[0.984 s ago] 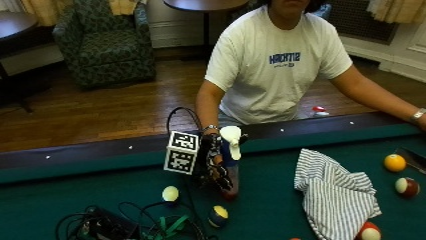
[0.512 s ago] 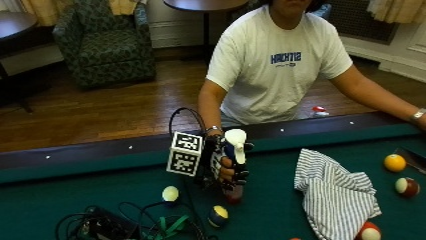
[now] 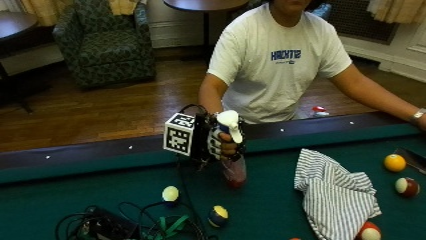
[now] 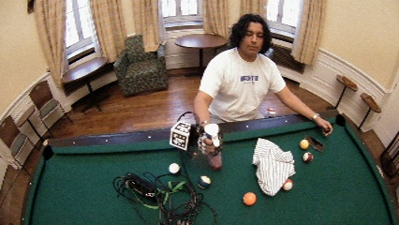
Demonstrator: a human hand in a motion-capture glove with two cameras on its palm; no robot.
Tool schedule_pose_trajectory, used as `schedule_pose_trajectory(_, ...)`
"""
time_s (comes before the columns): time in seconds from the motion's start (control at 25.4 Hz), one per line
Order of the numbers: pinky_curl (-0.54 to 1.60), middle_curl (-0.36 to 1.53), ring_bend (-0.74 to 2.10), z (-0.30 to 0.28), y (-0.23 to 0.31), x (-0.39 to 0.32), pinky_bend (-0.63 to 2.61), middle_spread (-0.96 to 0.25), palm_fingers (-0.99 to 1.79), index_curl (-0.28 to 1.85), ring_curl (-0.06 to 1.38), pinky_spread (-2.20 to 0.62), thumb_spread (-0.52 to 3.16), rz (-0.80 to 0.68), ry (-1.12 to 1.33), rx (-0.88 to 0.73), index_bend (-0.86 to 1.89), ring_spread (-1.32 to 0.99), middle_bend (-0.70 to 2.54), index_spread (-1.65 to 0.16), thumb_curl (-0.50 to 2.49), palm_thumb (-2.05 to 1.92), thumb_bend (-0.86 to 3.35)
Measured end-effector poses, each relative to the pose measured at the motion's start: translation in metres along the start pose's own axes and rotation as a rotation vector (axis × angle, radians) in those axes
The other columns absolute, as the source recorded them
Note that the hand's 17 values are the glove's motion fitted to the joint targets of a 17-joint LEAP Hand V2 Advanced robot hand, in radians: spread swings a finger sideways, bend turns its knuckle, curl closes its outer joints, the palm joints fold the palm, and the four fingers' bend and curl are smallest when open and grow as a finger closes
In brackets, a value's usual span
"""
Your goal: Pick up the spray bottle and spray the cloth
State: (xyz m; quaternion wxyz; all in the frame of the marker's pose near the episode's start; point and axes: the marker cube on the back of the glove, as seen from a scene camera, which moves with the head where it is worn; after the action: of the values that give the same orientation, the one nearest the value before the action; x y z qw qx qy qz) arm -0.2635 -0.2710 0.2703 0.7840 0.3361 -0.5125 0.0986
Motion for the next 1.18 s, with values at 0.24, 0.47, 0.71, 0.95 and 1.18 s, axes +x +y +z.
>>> schedule_pose_trajectory(0.24, 0.37, 0.49, 0.66, -0.015, -0.006, -0.063, 0.37, -0.22, 1.44, 0.43, 0.44, -0.27, 0.45, -0.108, 0.068, -0.095, 0.30, -0.21, 0.53, -0.29, 0.58, 0.91, -0.01)
schedule_pose_trajectory(0.47, 0.38, 0.51, 0.67, -0.028, -0.023, -0.132, 0.38, -0.22, 1.42, 0.46, 0.45, -0.29, 0.39, -0.199, 0.072, -0.131, 0.32, -0.21, 0.57, -0.28, 0.62, 0.91, -0.03)
schedule_pose_trajectory(0.71, 0.38, 0.52, 0.68, -0.027, -0.033, -0.187, 0.39, -0.22, 1.41, 0.49, 0.46, -0.30, 0.35, -0.226, 0.129, -0.213, 0.34, -0.21, 0.58, -0.28, 0.66, 0.91, -0.03)
schedule_pose_trajectory(0.95, 0.39, 0.52, 0.68, -0.010, -0.036, -0.217, 0.40, -0.23, 1.41, 0.51, 0.46, -0.31, 0.32, -0.248, 0.216, -0.409, 0.36, -0.21, 0.60, -0.27, 0.68, 0.90, -0.03)
schedule_pose_trajectory(1.18, 0.39, 0.52, 0.69, 0.040, -0.043, -0.209, 0.41, -0.23, 1.40, 0.53, 0.46, -0.31, 0.29, -0.151, 0.357, -0.505, 0.36, -0.21, 0.60, -0.27, 0.70, 0.89, -0.03)
